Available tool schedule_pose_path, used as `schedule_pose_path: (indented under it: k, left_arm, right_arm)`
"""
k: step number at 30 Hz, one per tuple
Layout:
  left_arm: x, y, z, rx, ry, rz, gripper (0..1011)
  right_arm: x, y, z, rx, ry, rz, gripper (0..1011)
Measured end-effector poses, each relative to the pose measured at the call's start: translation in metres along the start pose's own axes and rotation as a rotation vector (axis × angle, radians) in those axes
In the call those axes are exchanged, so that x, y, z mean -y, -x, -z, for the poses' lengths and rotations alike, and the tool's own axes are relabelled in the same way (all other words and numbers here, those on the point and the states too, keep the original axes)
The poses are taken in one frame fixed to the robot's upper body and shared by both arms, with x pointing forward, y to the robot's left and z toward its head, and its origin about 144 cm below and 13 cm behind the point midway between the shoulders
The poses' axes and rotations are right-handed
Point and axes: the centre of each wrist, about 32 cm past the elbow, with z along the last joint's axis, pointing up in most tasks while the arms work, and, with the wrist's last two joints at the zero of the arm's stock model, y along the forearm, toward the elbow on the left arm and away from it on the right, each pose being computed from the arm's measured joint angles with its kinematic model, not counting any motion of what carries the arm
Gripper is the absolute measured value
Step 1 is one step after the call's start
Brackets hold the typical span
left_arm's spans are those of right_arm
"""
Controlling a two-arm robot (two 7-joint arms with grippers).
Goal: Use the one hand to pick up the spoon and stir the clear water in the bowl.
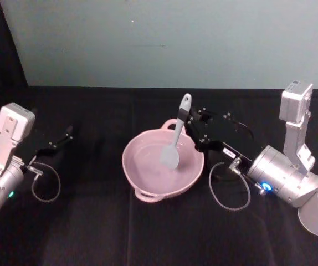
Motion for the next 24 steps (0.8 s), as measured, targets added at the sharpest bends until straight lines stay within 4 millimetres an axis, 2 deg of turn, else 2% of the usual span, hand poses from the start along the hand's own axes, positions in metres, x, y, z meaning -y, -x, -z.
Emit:
schedule_pose_path:
  k: [9, 16, 24]
  left_arm:
    - [0.000, 0.000, 0.000, 0.000, 0.000, 0.000, 1011]
    - [0.000, 0.000, 0.000, 0.000, 0.000, 0.000, 1011]
    - [0.000, 0.000, 0.000, 0.000, 0.000, 0.000, 1011]
  right_arm:
    - [-0.005, 0.002, -0.001, -0.022, 0.012, -0.023, 117]
    - [-0.018, 0.008, 0.006, -0.034, 0.014, -0.059, 117]
    - [-0.044, 0.007, 0.017, 0.007, -0.016, -0.054, 117]
